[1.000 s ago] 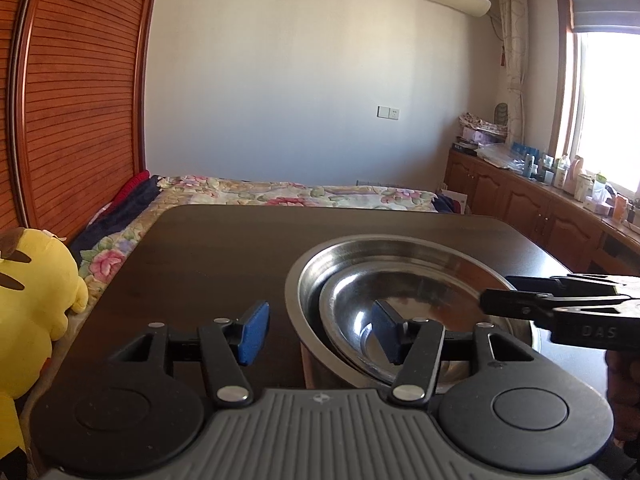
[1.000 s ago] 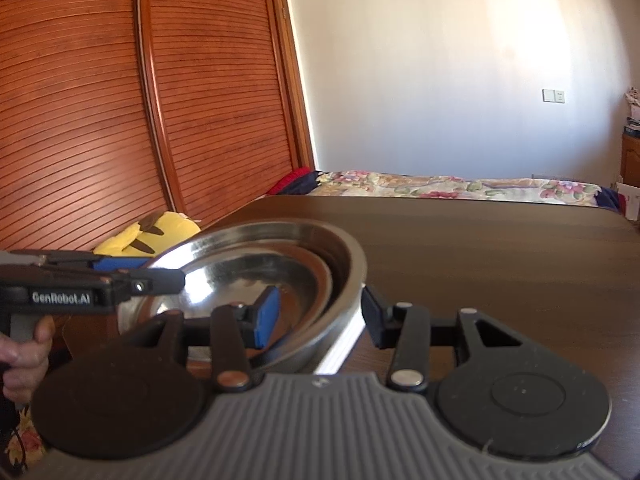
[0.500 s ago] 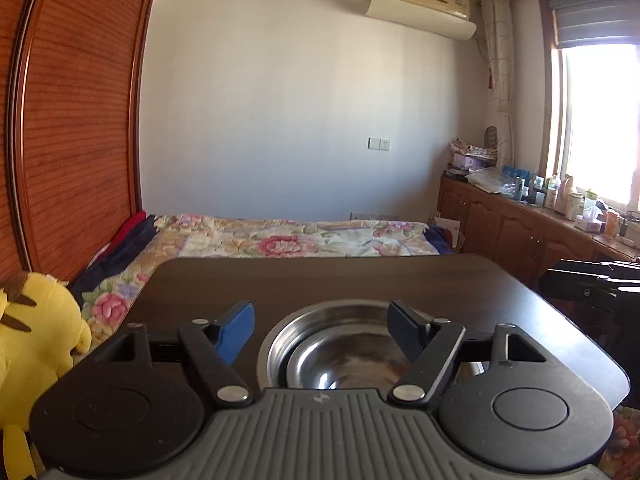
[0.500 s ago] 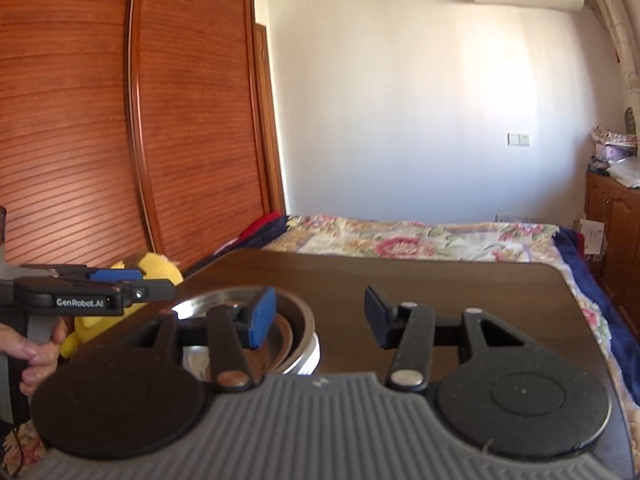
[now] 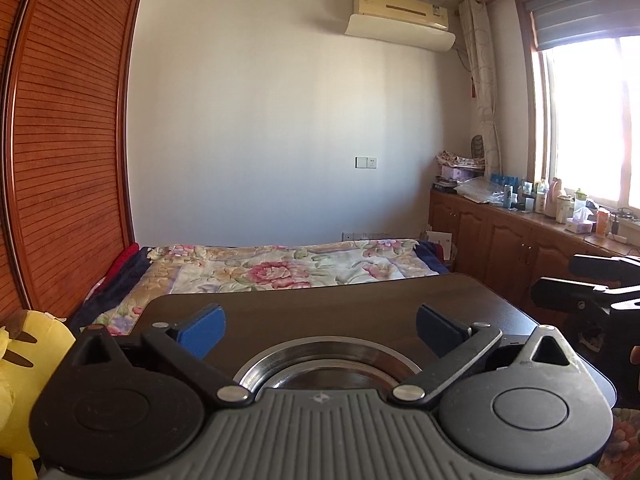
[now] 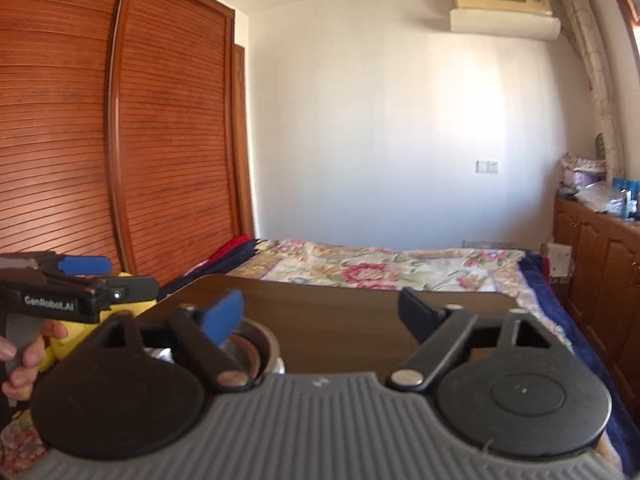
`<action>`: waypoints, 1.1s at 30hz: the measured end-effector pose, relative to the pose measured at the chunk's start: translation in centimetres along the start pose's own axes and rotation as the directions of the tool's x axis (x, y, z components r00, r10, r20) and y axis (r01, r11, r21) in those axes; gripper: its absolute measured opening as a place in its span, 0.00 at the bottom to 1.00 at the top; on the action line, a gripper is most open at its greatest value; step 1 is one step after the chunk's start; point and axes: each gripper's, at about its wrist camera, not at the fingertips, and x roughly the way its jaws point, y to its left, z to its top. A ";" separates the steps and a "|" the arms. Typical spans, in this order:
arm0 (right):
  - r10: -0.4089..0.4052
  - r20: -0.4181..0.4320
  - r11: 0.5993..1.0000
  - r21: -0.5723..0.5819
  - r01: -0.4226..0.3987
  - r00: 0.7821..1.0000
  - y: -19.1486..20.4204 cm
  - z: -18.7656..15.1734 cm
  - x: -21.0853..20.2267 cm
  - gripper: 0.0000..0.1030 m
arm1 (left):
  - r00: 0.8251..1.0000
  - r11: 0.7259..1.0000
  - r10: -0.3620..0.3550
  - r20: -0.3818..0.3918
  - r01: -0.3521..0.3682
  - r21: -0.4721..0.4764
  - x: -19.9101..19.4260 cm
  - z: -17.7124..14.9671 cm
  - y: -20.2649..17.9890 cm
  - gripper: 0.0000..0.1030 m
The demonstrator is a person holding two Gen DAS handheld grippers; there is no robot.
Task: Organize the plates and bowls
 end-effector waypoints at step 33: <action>-0.180 -0.050 0.984 0.004 0.181 0.982 0.3 -2.6 0.3 1.00 | 0.991 0.992 0.121 -0.064 -0.119 0.032 0.4 -3.1 -1.5 0.99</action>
